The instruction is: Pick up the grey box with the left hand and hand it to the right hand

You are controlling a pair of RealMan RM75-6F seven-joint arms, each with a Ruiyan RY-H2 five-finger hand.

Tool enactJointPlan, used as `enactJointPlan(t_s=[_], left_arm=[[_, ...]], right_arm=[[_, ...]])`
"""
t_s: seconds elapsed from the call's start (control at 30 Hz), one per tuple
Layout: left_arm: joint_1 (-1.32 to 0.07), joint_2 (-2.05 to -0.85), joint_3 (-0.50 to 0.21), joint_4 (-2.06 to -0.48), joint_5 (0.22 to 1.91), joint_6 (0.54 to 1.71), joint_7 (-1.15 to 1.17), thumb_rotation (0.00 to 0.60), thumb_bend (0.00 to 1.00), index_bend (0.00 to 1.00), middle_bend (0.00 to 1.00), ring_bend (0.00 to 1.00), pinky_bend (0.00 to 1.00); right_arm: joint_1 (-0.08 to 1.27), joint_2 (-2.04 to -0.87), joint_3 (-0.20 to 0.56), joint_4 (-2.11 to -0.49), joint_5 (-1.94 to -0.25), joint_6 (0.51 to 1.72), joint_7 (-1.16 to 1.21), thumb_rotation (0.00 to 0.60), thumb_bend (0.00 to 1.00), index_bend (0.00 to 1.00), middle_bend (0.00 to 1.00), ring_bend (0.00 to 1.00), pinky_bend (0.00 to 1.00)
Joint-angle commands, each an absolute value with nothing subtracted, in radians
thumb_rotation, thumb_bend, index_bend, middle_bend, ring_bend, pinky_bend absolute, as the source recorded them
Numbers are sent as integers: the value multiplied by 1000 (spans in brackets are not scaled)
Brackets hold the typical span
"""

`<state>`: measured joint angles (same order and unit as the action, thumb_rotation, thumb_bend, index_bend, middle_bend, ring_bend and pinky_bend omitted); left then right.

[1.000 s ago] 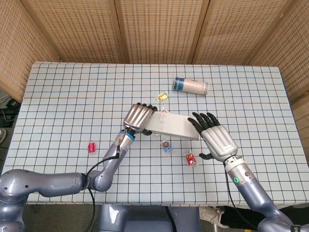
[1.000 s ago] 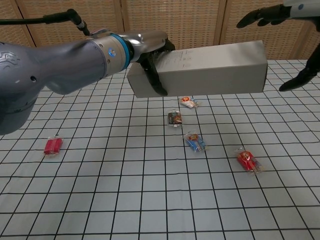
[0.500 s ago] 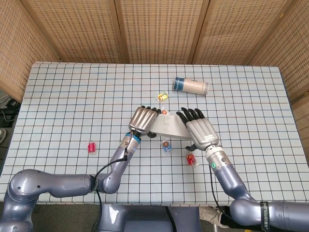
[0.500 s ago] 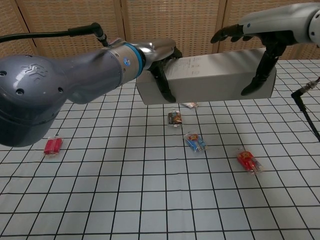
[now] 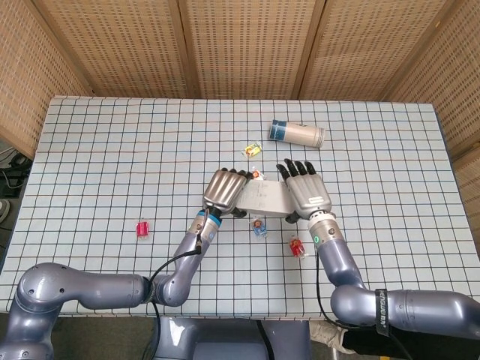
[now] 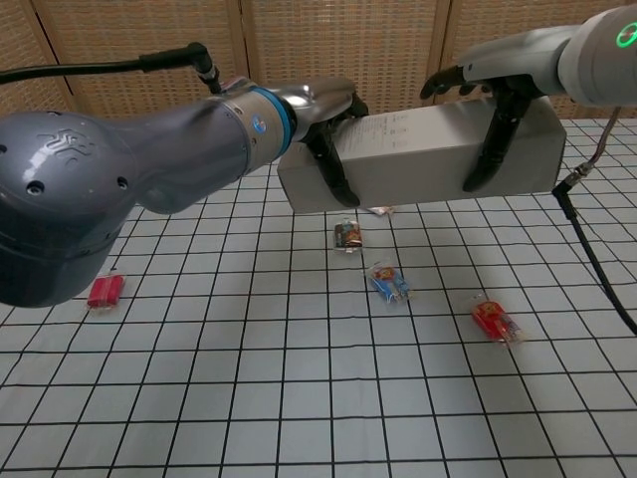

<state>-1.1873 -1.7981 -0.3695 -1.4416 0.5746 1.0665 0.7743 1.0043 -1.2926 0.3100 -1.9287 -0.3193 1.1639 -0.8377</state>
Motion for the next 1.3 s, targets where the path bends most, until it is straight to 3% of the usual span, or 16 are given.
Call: enactJointPlan(t_s=[0.03, 0.07, 0.17, 0.23, 0.3, 0.47, 0.53, 0.77, 1.0, 1.1, 1.3], left_arm=[[-1187, -1790, -369, -1453, 580, 1075, 774, 600, 0, 645, 555, 482, 421], [-1187, -1789, -369, -1453, 583, 1074, 771, 600, 0, 641, 555, 482, 421], [-1187, -1785, -367, -1453, 592, 1067, 761, 600, 0, 615, 542, 481, 420], [-1186, -1778, -365, -1458, 594, 1060, 756, 600, 0, 549, 481, 442, 405], [-1182, -1772, -364, -1464, 597, 1054, 745, 600, 0, 446, 387, 349, 347], [-1162, -1749, -368, -1492, 602, 1045, 700, 600, 0, 69, 57, 51, 107], [-1154, -1735, -370, -1514, 592, 1046, 691, 600, 0, 0, 0, 0, 17], [-1103, -1647, -375, -1627, 610, 1091, 652, 600, 0, 0, 0, 0, 0], [-997, -1467, -346, -1801, 678, 1185, 626, 600, 0, 0, 0, 0, 0], [-918, -1385, -298, -1874, 726, 1261, 616, 600, 0, 0, 0, 0, 0], [-694, -1248, -132, -1961, 905, 1467, 543, 600, 0, 0, 0, 0, 0]], right_arm=[[1016, -1291, 291, -1904, -319, 1157, -850, 600, 0, 203, 143, 30, 0], [1020, -1285, 287, -1904, -314, 1149, -855, 600, 0, 273, 199, 65, 0], [1025, -1276, 278, -1904, -320, 1137, -849, 600, 41, 514, 397, 296, 70], [1022, -1278, 274, -1898, -342, 1137, -831, 600, 154, 635, 506, 433, 233], [1019, -1278, 269, -1894, -355, 1135, -818, 600, 218, 681, 552, 484, 300], [1013, -1274, 254, -1878, -392, 1129, -794, 600, 237, 694, 573, 506, 303], [1011, -1273, 248, -1872, -407, 1127, -786, 600, 237, 696, 578, 514, 303], [995, -1272, 223, -1846, -458, 1123, -756, 600, 235, 702, 587, 523, 302], [977, -1260, 196, -1841, -503, 1137, -748, 600, 234, 702, 588, 524, 301], [964, -1252, 187, -1846, -532, 1137, -733, 600, 234, 702, 587, 524, 301], [938, -1236, 164, -1855, -598, 1124, -701, 600, 231, 702, 586, 524, 302]])
